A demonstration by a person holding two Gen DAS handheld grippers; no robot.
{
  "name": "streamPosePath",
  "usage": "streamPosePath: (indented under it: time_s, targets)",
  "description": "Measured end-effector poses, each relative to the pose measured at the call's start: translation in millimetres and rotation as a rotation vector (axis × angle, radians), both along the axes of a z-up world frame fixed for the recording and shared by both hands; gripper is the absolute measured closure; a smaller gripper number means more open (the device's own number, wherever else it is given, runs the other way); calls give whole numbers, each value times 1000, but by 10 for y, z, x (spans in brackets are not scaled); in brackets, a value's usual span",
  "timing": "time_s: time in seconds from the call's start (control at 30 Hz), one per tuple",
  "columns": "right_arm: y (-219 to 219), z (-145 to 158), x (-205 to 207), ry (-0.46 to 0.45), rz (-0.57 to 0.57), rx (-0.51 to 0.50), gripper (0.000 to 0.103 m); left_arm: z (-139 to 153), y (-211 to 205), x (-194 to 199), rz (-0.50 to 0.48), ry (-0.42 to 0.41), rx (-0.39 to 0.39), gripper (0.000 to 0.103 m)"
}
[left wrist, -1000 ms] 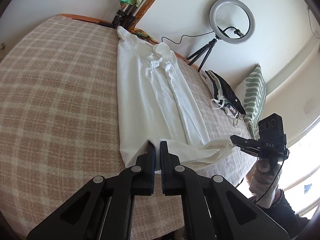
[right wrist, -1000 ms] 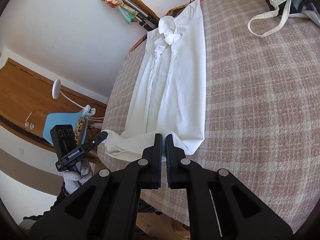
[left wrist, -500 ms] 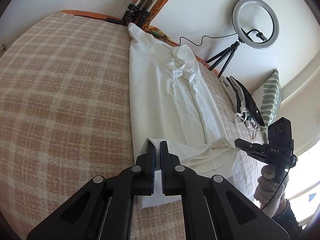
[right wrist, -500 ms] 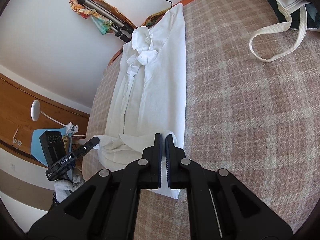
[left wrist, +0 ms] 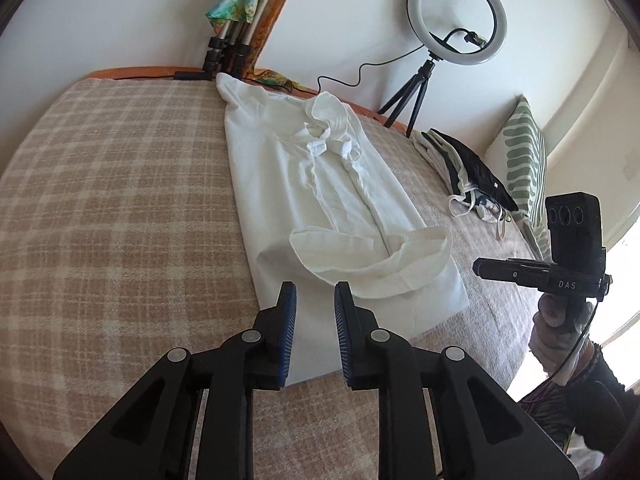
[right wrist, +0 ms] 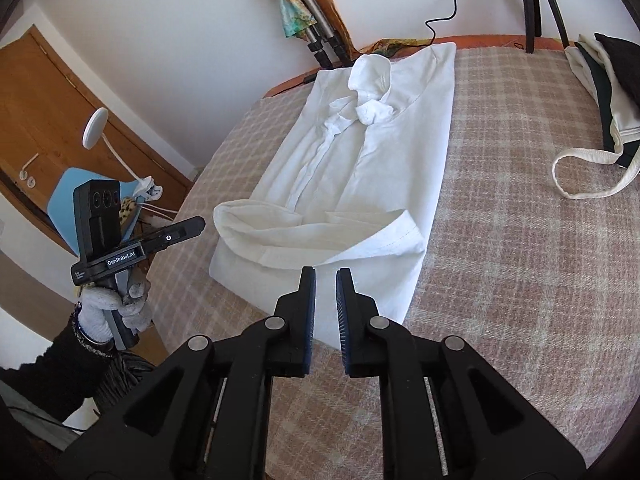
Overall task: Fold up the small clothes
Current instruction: 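Fold the held hem up toward the collar, then open both tools, then move both open tools along the shirt to its collar end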
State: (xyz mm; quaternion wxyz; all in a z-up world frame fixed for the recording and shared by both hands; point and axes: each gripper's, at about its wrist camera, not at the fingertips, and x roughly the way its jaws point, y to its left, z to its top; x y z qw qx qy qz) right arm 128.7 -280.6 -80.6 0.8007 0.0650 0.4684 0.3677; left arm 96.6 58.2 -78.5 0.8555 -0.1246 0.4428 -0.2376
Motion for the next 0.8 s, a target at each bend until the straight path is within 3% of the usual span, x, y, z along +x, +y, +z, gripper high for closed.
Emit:
streamPosePath:
  time_s: [0.1, 0.27, 0.37, 0.5, 0.53, 0.6, 0.63, 0.67, 0.7, 0.8]
  targets:
    - [155, -173, 19, 13, 24, -76, 91, -118, -156, 29, -40, 42, 34, 85]
    - [256, -294, 206, 41, 19, -74, 91, -178, -268, 250, -31, 56, 34, 85]
    - [240, -262, 379, 36, -49, -59, 91, -204, -213, 411, 24, 63, 7, 85]
    - [123, -210, 582, 3, -185, -105, 91, -182, -64, 523, 119, 37, 32, 85]
    - [87, -205, 615, 2, -208, -114, 89, -167, -32, 523, 133, 26, 43, 85]
    - [29, -198, 638, -10, -243, -120, 62, -144, 17, 505, 148, 10, 63, 84]
    - [-4, -196, 634, -20, -257, -122, 54, -144, 41, 498, 151, 7, 68, 81]
    - [-29, -197, 634, -27, -271, -127, 44, -151, 58, 495, 155, 8, 73, 73]
    - [-51, -205, 635, -26, -279, -132, 44, -166, 70, 498, 161, 9, 79, 62]
    - [-120, -228, 661, -3, -286, -113, 44, -218, 61, 493, 149, 13, 88, 60]
